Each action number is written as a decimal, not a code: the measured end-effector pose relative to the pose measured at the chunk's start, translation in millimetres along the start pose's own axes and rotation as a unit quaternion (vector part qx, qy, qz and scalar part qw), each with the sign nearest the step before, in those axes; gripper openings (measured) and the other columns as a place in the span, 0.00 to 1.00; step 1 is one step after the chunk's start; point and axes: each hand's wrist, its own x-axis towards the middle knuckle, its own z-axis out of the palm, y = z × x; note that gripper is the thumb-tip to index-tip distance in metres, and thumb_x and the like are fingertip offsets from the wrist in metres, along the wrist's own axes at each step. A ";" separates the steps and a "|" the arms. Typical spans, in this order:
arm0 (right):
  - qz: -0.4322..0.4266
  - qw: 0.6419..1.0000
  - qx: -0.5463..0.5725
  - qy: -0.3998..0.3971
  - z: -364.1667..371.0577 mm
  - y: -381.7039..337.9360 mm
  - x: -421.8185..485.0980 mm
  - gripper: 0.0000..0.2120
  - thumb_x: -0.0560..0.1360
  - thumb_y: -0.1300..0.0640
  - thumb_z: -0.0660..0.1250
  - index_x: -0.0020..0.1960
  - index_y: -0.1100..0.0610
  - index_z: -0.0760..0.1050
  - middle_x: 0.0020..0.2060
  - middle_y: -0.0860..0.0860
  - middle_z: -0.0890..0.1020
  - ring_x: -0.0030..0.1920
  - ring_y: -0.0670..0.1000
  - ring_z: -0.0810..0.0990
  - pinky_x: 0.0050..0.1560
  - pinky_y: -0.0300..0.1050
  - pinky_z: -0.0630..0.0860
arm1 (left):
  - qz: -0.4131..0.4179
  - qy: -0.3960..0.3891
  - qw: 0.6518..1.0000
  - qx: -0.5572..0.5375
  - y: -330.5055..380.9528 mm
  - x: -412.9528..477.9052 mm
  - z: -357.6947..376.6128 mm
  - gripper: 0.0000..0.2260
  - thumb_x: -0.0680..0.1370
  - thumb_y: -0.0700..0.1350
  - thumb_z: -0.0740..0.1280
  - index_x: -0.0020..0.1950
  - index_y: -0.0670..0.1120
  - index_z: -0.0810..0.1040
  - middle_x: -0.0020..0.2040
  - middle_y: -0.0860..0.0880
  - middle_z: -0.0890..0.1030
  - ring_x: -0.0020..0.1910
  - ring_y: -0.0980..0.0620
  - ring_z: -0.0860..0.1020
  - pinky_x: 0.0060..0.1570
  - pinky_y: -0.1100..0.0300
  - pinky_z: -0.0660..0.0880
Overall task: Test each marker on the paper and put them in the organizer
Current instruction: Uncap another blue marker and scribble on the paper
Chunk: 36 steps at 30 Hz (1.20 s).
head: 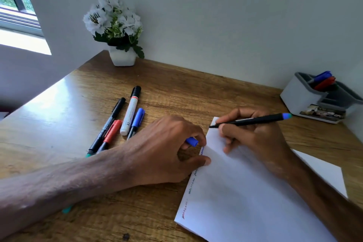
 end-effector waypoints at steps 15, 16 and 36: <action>-0.133 0.982 -0.130 -0.030 6.5 9.8 -0.1 0.04 0.66 0.65 0.72 0.36 0.58 0.84 0.32 0.46 0.84 0.34 0.47 0.83 0.33 0.32 0.75 | -0.032 0.011 0.999 -0.002 0.2 0.5 0.2 0.19 0.74 0.69 0.67 0.57 0.60 0.79 0.42 0.64 0.76 0.41 0.67 0.74 0.37 0.75 0.66; -0.135 0.981 -0.134 -0.030 6.8 9.8 -0.2 0.04 0.66 0.64 0.72 0.36 0.58 0.84 0.32 0.46 0.84 0.34 0.47 0.83 0.33 0.32 0.75 | -0.031 0.011 0.999 -0.001 0.5 0.3 0.2 0.19 0.74 0.69 0.67 0.57 0.60 0.79 0.41 0.64 0.76 0.41 0.67 0.74 0.37 0.75 0.66; -0.122 0.981 -0.150 -0.014 8.9 7.7 -0.4 0.07 0.68 0.68 0.74 0.36 0.58 0.84 0.33 0.48 0.85 0.33 0.47 0.82 0.32 0.31 0.75 | -0.037 -0.010 0.999 0.001 3.0 1.7 -1.5 0.19 0.74 0.68 0.67 0.59 0.60 0.78 0.39 0.64 0.74 0.39 0.66 0.73 0.37 0.73 0.68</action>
